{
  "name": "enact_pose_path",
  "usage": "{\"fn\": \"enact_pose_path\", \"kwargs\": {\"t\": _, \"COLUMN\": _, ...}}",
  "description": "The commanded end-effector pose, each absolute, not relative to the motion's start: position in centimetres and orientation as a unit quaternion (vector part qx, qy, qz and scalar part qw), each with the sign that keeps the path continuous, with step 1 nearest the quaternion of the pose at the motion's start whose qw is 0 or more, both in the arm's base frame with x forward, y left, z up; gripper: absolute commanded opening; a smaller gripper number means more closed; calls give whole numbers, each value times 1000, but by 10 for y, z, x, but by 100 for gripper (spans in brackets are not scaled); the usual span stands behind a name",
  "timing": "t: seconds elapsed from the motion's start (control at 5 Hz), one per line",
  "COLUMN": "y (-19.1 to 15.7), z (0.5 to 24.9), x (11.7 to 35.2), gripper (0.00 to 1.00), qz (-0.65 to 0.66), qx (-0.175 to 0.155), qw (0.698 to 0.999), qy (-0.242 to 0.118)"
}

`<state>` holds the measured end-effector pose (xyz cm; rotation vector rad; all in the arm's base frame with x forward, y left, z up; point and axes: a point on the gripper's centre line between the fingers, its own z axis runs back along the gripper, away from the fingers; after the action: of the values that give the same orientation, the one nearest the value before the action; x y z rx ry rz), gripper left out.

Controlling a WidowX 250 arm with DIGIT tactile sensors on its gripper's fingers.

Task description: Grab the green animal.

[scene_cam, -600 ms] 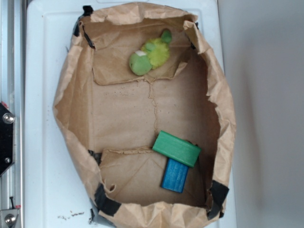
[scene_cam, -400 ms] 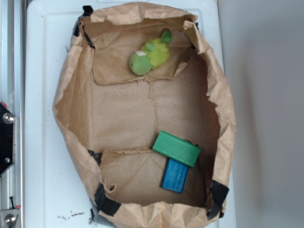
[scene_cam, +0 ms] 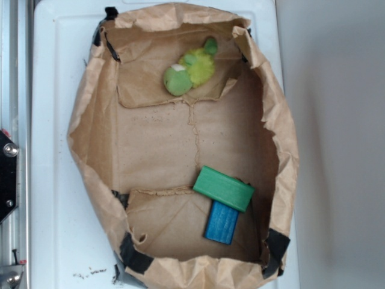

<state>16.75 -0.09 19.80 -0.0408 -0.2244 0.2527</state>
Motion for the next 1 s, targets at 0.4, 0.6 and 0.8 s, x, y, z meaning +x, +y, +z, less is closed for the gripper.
{"fn": "enact_pose_path", "kwargs": {"t": 0.4, "y": 57, "z": 131, "x": 275, "gripper": 100, "qz": 281, "qx": 5, "qw": 949, "qy": -145}}
{"fn": "enact_pose_path", "kwargs": {"t": 0.6, "y": 62, "z": 109, "x": 293, "gripper": 100, "qz": 257, "qx": 24, "qw": 956, "qy": -142}}
{"fn": "enact_pose_path", "kwargs": {"t": 0.8, "y": 75, "z": 103, "x": 297, "gripper": 100, "qz": 249, "qx": 40, "qw": 956, "qy": -152}}
